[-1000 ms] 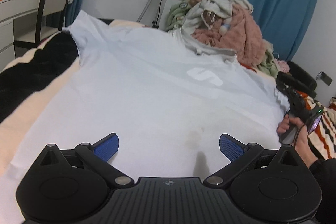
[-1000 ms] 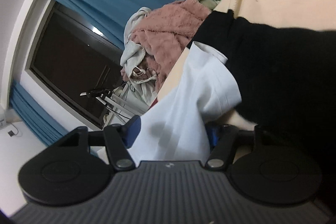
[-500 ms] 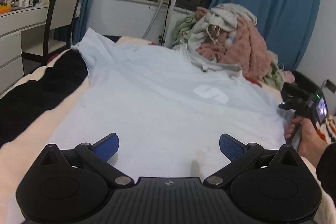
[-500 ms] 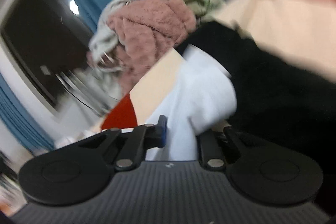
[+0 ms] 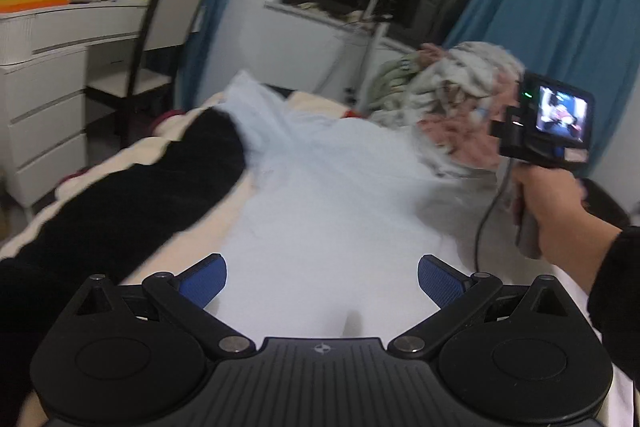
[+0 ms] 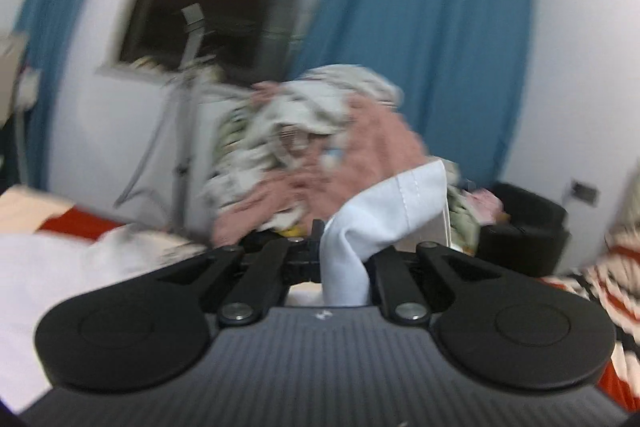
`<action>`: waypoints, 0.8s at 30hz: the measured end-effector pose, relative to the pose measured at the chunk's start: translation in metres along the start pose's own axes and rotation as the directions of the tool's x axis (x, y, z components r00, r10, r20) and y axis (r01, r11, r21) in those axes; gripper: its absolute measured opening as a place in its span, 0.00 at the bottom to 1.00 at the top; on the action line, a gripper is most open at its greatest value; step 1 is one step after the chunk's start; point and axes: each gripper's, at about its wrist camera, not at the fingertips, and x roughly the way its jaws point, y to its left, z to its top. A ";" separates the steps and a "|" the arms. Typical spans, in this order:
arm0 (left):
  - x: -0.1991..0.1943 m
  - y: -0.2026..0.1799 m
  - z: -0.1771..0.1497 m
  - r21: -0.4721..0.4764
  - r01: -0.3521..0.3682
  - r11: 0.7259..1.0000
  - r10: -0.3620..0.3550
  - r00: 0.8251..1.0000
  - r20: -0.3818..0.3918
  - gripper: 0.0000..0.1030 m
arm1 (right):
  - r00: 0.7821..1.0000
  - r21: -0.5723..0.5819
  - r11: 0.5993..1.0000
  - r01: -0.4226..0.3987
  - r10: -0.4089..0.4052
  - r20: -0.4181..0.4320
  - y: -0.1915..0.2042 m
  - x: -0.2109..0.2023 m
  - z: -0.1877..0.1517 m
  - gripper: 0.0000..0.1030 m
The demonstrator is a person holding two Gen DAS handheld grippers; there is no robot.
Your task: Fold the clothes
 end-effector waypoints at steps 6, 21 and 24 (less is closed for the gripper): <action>0.025 0.025 0.004 -0.061 -0.044 0.997 0.042 0.999 -0.031 1.00 | 0.972 -0.098 0.976 -0.195 0.179 -0.152 0.107 0.025 -0.024 0.08; 0.027 -0.013 -0.012 0.094 0.009 0.996 -0.005 0.999 -0.048 1.00 | 0.871 0.247 0.867 -0.433 0.473 -0.131 -0.005 -0.080 0.018 0.91; 0.017 -0.021 -0.012 0.107 0.028 0.994 -0.024 0.999 -0.041 1.00 | 0.883 0.253 0.867 -0.429 0.461 -0.084 -0.052 -0.136 0.013 0.91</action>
